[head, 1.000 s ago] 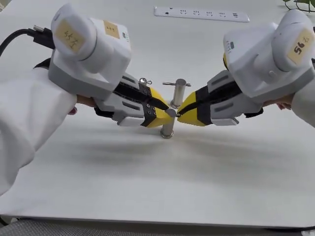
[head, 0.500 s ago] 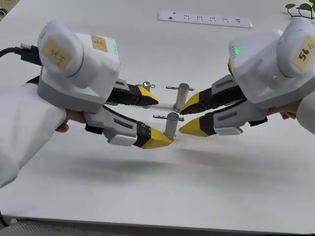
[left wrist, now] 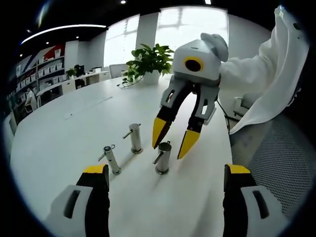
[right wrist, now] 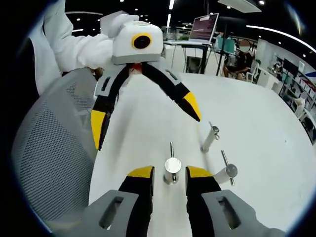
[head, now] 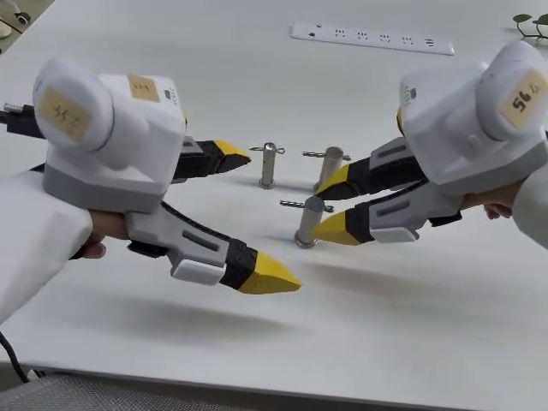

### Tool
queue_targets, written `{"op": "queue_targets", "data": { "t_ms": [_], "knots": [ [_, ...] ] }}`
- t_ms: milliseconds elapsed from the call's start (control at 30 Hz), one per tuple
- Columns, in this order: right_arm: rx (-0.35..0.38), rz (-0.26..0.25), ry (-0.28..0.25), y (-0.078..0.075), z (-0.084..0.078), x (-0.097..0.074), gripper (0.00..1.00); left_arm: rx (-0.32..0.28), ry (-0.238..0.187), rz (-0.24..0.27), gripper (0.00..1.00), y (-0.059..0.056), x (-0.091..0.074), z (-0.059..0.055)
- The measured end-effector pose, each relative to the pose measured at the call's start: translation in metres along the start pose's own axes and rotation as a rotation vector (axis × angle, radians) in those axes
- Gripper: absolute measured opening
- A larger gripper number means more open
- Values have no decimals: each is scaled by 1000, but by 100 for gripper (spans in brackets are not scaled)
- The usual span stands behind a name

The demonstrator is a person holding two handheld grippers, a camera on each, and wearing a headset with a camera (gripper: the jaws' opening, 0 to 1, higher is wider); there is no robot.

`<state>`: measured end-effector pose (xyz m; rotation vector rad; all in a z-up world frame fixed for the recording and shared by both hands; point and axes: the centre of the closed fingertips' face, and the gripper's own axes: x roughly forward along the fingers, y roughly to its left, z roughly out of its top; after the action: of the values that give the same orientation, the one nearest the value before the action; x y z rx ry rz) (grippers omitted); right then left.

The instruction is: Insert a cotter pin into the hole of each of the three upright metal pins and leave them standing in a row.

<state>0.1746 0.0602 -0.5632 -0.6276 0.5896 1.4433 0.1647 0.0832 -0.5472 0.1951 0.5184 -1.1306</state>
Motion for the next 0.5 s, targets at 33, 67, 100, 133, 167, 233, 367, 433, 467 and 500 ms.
{"op": "queue_targets", "data": {
  "t_ms": [33, 67, 100, 133, 167, 233, 367, 433, 467, 500],
  "knots": [
    [2, 0, -1, 0, 0, 0, 20, -11, -8, -12, 99, -2, -1, 1],
    [5, 0, -1, 0, 0, 2, 20, -19, -19, -25, 99, -5, -2, 2],
    [5, 0, -2, 0, 1, 2, 19, -33, -22, -33, 99, -7, -3, 2],
    [8, 1, -2, 0, 1, 3, 19, -42, -24, -37, 99, -8, -5, 1],
    [10, 2, -2, 1, 1, 4, 18, -42, -21, -35, 99, -8, -5, 0],
    [14, 3, -4, 1, 1, 6, 18, -31, -2, -29, 99, -8, -7, -5],
    [15, 12, -2, 1, 1, 9, 16, -54, 6, -29, 99, -8, -9, -12],
    [17, 14, -2, 0, 0, 11, 16, -54, 14, -29, 99, -10, -11, -15],
    [17, 14, -2, -1, 0, 12, 15, -53, 17, -28, 99, -10, -12, -16],
    [16, 14, 0, 0, 0, 12, 15, -55, 17, -28, 99, -10, -12, -16]
  ]
}}
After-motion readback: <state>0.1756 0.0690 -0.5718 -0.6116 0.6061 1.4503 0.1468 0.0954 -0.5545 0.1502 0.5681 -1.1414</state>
